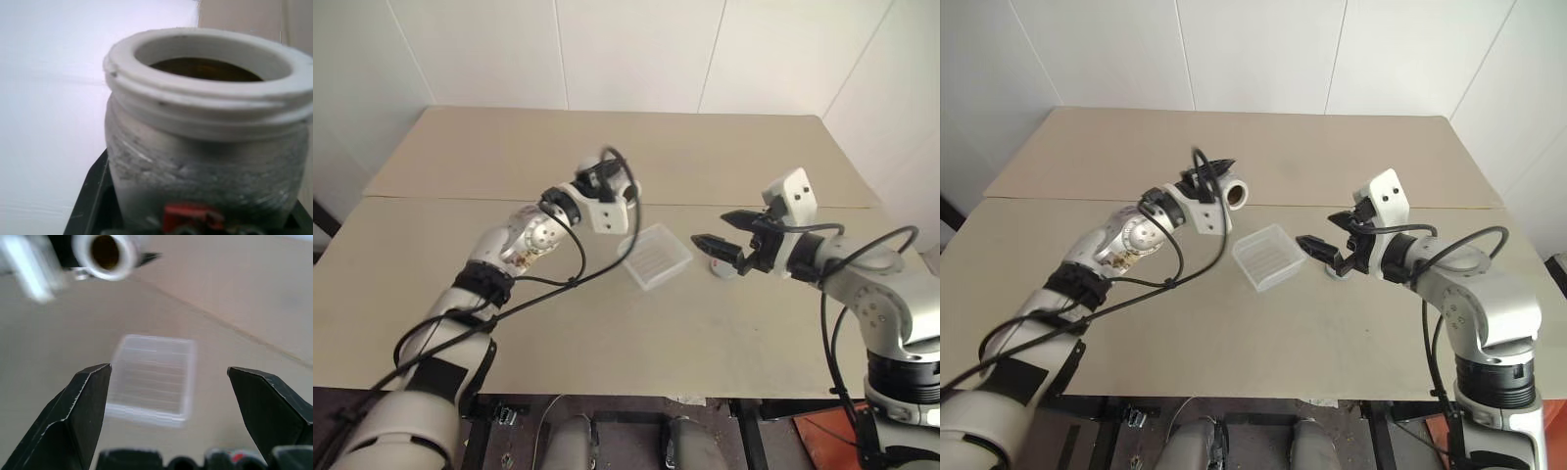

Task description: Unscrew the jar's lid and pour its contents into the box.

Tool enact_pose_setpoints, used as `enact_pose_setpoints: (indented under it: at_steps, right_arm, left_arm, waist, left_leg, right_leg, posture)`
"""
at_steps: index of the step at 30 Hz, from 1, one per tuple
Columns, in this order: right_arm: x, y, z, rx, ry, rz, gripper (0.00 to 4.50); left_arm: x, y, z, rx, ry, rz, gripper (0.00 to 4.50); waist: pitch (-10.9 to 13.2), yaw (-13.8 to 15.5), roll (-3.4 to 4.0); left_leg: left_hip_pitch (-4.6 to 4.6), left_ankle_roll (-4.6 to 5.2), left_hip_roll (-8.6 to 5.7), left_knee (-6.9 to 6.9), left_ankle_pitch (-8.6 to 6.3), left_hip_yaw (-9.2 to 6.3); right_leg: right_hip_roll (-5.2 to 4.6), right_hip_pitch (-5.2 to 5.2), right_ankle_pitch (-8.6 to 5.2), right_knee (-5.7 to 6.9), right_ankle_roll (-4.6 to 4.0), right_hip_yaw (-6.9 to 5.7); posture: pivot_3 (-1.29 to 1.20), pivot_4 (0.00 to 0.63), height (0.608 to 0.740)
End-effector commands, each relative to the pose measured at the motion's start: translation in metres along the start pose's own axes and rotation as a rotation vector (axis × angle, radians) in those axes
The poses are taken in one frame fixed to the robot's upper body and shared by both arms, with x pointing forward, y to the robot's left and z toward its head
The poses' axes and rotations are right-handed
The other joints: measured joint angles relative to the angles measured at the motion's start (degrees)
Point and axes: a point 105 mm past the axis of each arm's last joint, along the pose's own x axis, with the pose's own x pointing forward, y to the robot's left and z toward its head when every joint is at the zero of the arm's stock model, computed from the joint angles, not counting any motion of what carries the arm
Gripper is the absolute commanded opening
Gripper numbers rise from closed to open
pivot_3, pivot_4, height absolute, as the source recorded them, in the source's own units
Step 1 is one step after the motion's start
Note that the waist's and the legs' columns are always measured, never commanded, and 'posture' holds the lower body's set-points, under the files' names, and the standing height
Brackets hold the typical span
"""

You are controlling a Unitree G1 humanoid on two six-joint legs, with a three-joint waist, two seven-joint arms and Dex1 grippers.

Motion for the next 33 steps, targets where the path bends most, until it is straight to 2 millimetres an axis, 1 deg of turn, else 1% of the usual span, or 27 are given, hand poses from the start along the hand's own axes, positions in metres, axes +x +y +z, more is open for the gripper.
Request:
enact_pose_setpoints:
  at_steps: [1,4,6,8,10,11,14,17,19,21,23,24,26,28,30,33]
  right_arm:
    - [-0.005,0.004,0.015,-0.048,-0.011,0.053,4.45]
    - [-0.006,0.005,0.023,-0.056,-0.033,0.067,4.45]
    - [-0.007,0.005,0.027,-0.059,-0.050,0.071,4.45]
    - [-0.008,0.006,0.030,-0.055,-0.069,0.074,4.45]
    - [-0.008,0.008,0.032,-0.055,-0.083,0.075,4.45]
    - [-0.008,0.008,0.032,-0.057,-0.086,0.075,4.45]
    - [-0.010,0.010,0.034,-0.048,-0.110,0.075,4.45]
    - [-0.010,0.012,0.034,-0.043,-0.120,0.073,4.45]
    - [-0.010,0.012,0.034,-0.044,-0.122,0.072,4.45]
    - [-0.010,0.013,0.033,-0.046,-0.124,0.071,4.45]
    - [-0.011,0.014,0.034,-0.047,-0.128,0.069,4.45]
    - [-0.011,0.014,0.034,-0.049,-0.135,0.070,4.45]
    - [-0.012,0.015,0.035,-0.052,-0.144,0.072,4.45]
    - [-0.012,0.016,0.035,-0.053,-0.149,0.075,4.45]
    - [-0.010,0.017,0.035,-0.053,-0.152,0.080,4.45]
    - [-0.007,0.017,0.035,-0.049,-0.157,0.088,4.45]
  left_arm:
    - [0.013,0.006,0.016,0.432,-0.182,0.083,1.96]
    - [0.026,0.009,0.022,0.606,-0.214,0.130,1.96]
    - [0.033,0.009,0.027,0.690,-0.232,0.135,1.96]
    - [0.036,0.003,0.033,0.747,-0.272,0.107,1.96]
    - [0.038,-0.002,0.036,0.791,-0.303,0.082,1.96]
    - [0.038,-0.004,0.037,0.806,-0.312,0.073,1.96]
    - [0.042,0.003,0.034,0.810,-0.289,0.088,1.96]
    - [0.041,0.005,0.029,0.764,-0.255,0.084,1.96]
    - [0.039,0.006,0.025,0.700,-0.229,0.082,1.96]
    - [0.033,0.005,0.017,0.564,-0.177,0.071,1.96]
    - [0.026,0.005,0.008,0.376,-0.113,0.072,1.96]
    - [0.021,0.006,-0.001,0.211,-0.045,0.082,1.96]
    - [0.007,0.003,-0.022,-0.219,0.115,0.094,1.96]
    - [-0.004,-0.001,-0.032,-0.547,0.186,0.110,1.96]
    - [-0.017,-0.009,-0.035,-0.890,0.224,0.124,1.96]
    - [-0.037,-0.016,-0.031,-1.271,0.235,0.149,1.96]
  waist:
    - [0.00,0.12,-0.01]
    - [0.00,0.18,-0.01]
    - [0.00,0.22,-0.01]
    - [0.01,0.24,-0.02]
    - [0.01,0.13,-0.02]
    - [0.01,0.03,-0.03]
    - [0.02,0.01,-0.04]
    - [0.02,0.00,-0.04]
    - [0.02,-0.03,-0.04]
    - [0.02,-0.07,-0.04]
    - [0.02,-0.16,-0.04]
    - [0.02,-0.32,-0.03]
    - [0.01,-0.56,-0.02]
    - [0.01,-0.67,-0.01]
    - [0.00,-0.77,-0.01]
    - [0.00,-0.87,-0.01]
  left_leg:
    - [-0.03,0.03,-0.01,0.01,-0.02,0.07]
    - [-0.25,0.09,0.00,0.01,-0.05,0.12]
    - [-0.57,0.09,0.00,0.01,-0.05,0.16]
    - [-0.88,0.07,-0.01,0.05,-0.03,0.22]
    - [-0.92,0.04,0.00,0.06,-0.01,0.29]
    - [-0.92,0.04,0.00,0.06,-0.01,0.33]
    - [-0.94,0.08,0.02,0.06,-0.03,0.36]
    - [-0.93,0.11,0.01,0.09,-0.05,0.35]
    - [-0.93,0.13,0.01,0.13,-0.06,0.35]
    - [-0.93,0.14,0.01,0.16,-0.07,0.34]
    - [-0.94,0.16,0.03,0.23,-0.09,0.35]
    - [-0.94,0.18,0.03,0.26,-0.10,0.36]
    - [-0.89,0.20,0.06,0.32,-0.11,0.41]
    - [-0.85,0.15,0.10,0.37,-0.09,0.48]
    - [-0.86,0.07,0.12,0.49,-0.04,0.48]
    - [-0.89,0.01,0.11,0.58,0.00,0.45]
  right_leg:
    - [-0.02,-0.01,-0.02,0.00,0.04,0.01]
    - [-0.03,-0.20,-0.02,0.07,0.09,0.00]
    - [-0.03,-0.54,0.00,0.22,0.11,-0.01]
    - [-0.03,-0.85,0.02,0.28,0.12,-0.01]
    - [-0.03,-0.90,0.00,0.24,0.15,-0.01]
    - [-0.03,-0.91,0.00,0.21,0.15,-0.01]
    - [-0.04,-0.90,-0.01,0.15,0.17,0.00]
    - [-0.06,-0.89,-0.01,0.20,0.17,0.00]
    - [-0.08,-0.88,-0.01,0.23,0.17,0.00]
    - [-0.08,-0.88,-0.01,0.24,0.17,0.00]
    - [-0.10,-0.88,-0.01,0.24,0.17,0.01]
    - [-0.10,-0.88,-0.01,0.25,0.17,0.01]
    - [-0.13,-0.87,-0.01,0.31,0.17,0.05]
    - [-0.17,-0.85,-0.01,0.36,0.16,0.06]
    - [-0.17,-0.84,0.00,0.40,0.16,0.04]
    - [-0.17,-0.80,0.02,0.42,0.19,0.07]
  posture:
    - [0.00,0.150,0.740]
    - [0.00,0.150,0.740]
    - [0.00,0.150,0.740]
    - [0.00,0.150,0.740]
    - [0.00,0.150,0.740]
    - [0.00,0.150,0.740]
    - [0.00,0.150,0.740]
    - [0.00,0.150,0.740]
    - [0.00,0.150,0.740]
    - [0.00,0.150,0.740]
    - [0.00,0.150,0.740]
    - [0.00,0.150,0.740]
    - [0.00,0.150,0.740]
    - [0.00,0.150,0.740]
    - [0.00,0.150,0.740]
    - [0.00,0.150,0.740]
